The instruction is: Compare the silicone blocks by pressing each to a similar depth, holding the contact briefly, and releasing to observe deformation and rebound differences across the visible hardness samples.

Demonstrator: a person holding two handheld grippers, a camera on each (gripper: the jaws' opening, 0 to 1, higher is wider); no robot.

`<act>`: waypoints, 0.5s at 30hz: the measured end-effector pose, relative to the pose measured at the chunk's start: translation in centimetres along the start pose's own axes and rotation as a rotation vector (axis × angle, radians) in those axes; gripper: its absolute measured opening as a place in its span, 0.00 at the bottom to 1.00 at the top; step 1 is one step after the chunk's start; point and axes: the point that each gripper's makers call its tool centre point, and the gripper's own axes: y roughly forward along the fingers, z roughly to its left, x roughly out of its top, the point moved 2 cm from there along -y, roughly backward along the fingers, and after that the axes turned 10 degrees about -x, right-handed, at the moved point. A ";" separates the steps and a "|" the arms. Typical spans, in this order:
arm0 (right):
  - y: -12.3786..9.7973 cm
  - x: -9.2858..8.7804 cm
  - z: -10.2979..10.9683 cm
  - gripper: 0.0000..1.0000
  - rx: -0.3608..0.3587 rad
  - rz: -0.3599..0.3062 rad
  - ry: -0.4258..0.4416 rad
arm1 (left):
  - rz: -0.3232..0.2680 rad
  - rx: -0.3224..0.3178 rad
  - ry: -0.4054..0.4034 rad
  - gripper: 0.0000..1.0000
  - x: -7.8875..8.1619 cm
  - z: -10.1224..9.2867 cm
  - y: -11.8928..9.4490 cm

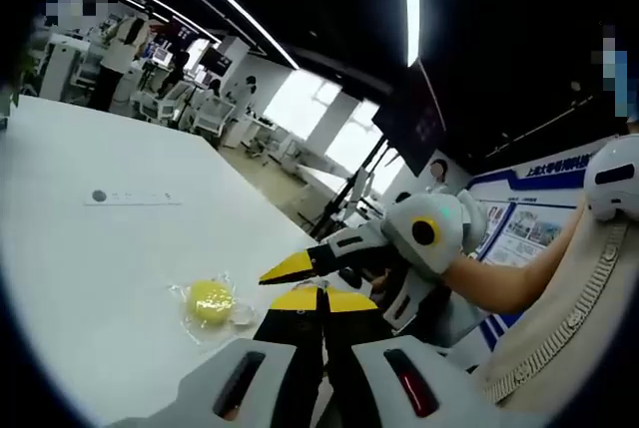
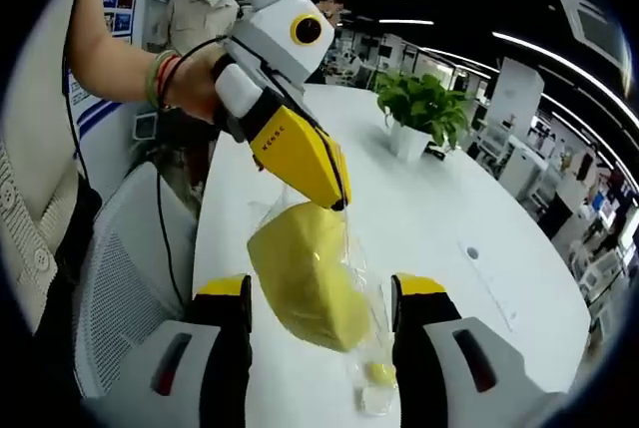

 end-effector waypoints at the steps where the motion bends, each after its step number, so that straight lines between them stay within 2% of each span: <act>1: -0.3 0.3 -0.1 0.53 -0.015 -0.015 0.025 | -0.009 0.007 -0.002 0.00 0.1 0.1 -0.1; 8: -1.6 0.1 -0.4 0.62 -0.101 -0.045 0.091 | -0.026 0.028 -0.021 0.00 -0.1 1.0 -0.6; 15: -3.0 -1.0 -0.4 0.63 -0.172 -0.060 0.179 | -0.030 0.051 -0.037 0.00 -0.4 2.3 -0.9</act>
